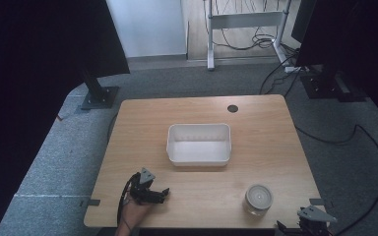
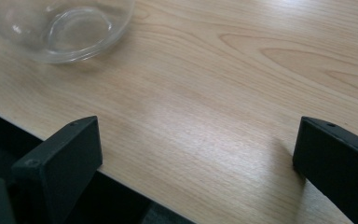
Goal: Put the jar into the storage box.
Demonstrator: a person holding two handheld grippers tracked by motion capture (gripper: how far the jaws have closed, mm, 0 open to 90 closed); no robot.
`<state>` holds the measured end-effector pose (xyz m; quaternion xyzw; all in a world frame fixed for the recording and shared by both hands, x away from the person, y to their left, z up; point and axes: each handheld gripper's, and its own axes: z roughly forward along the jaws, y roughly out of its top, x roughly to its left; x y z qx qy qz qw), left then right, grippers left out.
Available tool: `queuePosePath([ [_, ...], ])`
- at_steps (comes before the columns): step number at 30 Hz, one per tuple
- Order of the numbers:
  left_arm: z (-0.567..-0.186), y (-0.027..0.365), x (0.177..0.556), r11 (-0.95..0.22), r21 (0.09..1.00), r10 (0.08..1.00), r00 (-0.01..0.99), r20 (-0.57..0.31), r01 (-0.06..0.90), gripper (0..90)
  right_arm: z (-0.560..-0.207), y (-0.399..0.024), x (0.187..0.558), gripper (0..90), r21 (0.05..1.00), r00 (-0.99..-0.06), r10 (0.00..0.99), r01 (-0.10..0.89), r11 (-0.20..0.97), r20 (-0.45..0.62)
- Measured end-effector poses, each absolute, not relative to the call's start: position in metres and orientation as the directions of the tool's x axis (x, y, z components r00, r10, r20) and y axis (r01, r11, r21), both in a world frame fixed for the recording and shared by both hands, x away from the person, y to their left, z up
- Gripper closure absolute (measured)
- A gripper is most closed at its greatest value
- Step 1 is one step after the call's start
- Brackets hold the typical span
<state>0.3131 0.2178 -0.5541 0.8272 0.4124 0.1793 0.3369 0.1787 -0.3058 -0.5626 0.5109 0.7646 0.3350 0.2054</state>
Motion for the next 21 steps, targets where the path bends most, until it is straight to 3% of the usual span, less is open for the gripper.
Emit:
queuePosePath([
  [21,-0.5541,0.2178,0.313,-0.433,0.705,0.803,0.595,0.019,0.562,1.6,-0.5618,-0.3033,0.1796,0.0,0.708,-0.391,0.92,0.654,0.265,0.018],
])
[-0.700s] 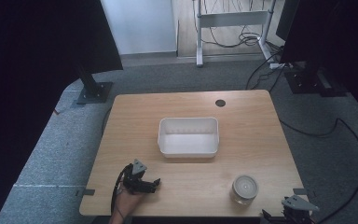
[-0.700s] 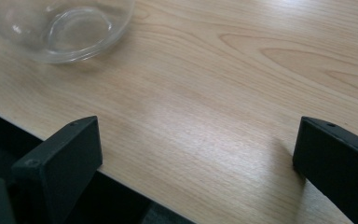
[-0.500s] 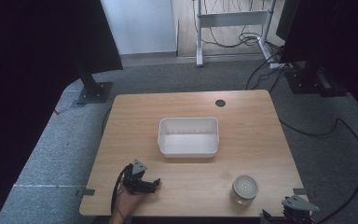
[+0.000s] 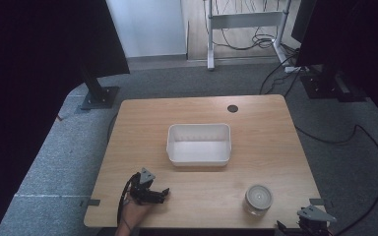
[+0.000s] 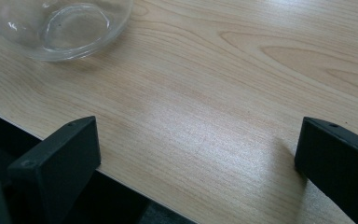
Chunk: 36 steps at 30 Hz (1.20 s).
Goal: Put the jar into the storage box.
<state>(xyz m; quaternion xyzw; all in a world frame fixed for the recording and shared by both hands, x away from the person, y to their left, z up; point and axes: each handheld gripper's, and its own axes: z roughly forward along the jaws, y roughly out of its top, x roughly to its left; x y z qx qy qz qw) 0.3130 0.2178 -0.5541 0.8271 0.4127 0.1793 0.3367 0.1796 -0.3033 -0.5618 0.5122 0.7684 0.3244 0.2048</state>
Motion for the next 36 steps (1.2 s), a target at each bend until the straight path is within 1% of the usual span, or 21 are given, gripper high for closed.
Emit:
queuePosePath([
  [8,-0.554,0.218,0.313,-0.432,0.705,0.804,0.595,0.018,0.562,1.5,-0.56,-0.301,0.179,0.2,0.702,-0.403,0.915,0.656,0.278,0.015],
  [13,-0.554,0.218,0.313,-0.432,0.705,0.804,0.595,0.018,0.562,1.6,-0.557,-0.299,0.179,0.0,0.714,-0.411,0.911,0.646,0.269,0.029],
  [26,-0.554,0.218,0.313,-0.432,0.705,0.804,0.595,0.018,0.562,1.6,-0.545,-0.293,0.178,0.1,0.72,-0.449,0.893,0.623,0.305,0.01],
  [36,-0.554,0.218,0.313,-0.432,0.705,0.804,0.595,0.019,0.562,1.6,-0.539,-0.287,0.179,0.5,0.734,-0.461,0.887,0.604,0.31,0.005],
])
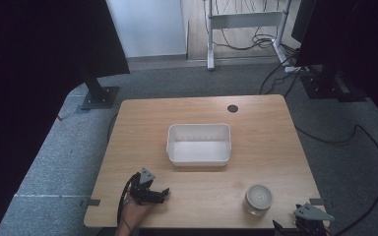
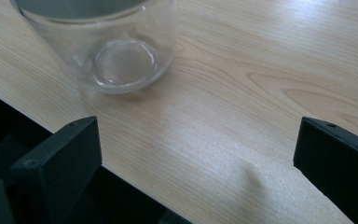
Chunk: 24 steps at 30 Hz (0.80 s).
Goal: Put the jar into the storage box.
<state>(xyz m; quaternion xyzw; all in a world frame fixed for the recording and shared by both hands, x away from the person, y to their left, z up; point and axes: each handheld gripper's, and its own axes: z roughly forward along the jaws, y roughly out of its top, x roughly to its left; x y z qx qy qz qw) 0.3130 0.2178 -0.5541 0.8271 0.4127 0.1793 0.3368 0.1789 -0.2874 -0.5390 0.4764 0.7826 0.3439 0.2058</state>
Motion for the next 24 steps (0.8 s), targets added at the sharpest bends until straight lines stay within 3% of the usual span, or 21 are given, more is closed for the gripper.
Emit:
queuePosePath([
  [24,-0.554,0.218,0.313,-0.432,0.705,0.804,0.595,0.019,0.562,1.5,-0.523,-0.269,0.186,0.7,0.767,-0.505,0.863,0.552,0.327,-0.004],
])
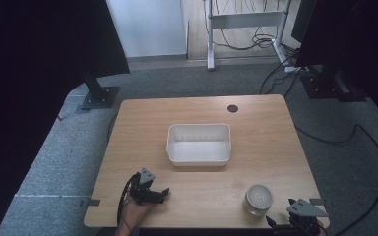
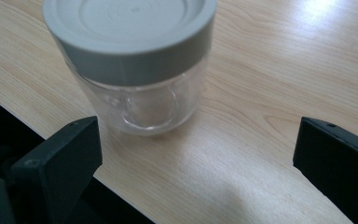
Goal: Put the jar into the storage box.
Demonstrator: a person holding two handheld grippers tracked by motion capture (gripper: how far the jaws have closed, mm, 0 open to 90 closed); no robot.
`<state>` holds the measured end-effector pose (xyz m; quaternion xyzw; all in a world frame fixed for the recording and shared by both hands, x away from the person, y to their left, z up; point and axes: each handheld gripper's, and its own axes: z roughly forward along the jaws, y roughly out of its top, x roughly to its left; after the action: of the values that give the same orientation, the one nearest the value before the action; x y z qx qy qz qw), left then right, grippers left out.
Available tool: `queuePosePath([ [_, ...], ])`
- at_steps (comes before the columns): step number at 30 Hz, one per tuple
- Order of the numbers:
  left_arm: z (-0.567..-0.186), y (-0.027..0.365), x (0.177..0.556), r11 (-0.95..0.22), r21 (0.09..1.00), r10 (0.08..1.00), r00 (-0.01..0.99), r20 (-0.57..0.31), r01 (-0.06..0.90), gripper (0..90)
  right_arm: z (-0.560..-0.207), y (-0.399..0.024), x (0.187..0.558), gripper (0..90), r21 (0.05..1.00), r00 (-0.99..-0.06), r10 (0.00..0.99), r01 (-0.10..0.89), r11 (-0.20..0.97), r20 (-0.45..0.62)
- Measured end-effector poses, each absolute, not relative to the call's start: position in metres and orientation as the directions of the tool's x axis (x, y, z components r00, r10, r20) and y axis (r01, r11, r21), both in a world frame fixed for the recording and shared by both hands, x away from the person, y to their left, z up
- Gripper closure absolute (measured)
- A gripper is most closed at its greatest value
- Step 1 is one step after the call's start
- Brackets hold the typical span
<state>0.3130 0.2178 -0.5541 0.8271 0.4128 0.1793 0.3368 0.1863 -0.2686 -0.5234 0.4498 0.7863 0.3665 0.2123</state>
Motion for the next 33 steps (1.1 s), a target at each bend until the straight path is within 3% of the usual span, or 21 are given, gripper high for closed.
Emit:
queuePosePath([
  [33,-0.554,0.218,0.313,-0.432,0.705,0.804,0.594,0.018,0.562,1.6,-0.523,-0.238,0.209,0.0,0.773,-0.58,0.815,0.511,0.376,-0.013],
])
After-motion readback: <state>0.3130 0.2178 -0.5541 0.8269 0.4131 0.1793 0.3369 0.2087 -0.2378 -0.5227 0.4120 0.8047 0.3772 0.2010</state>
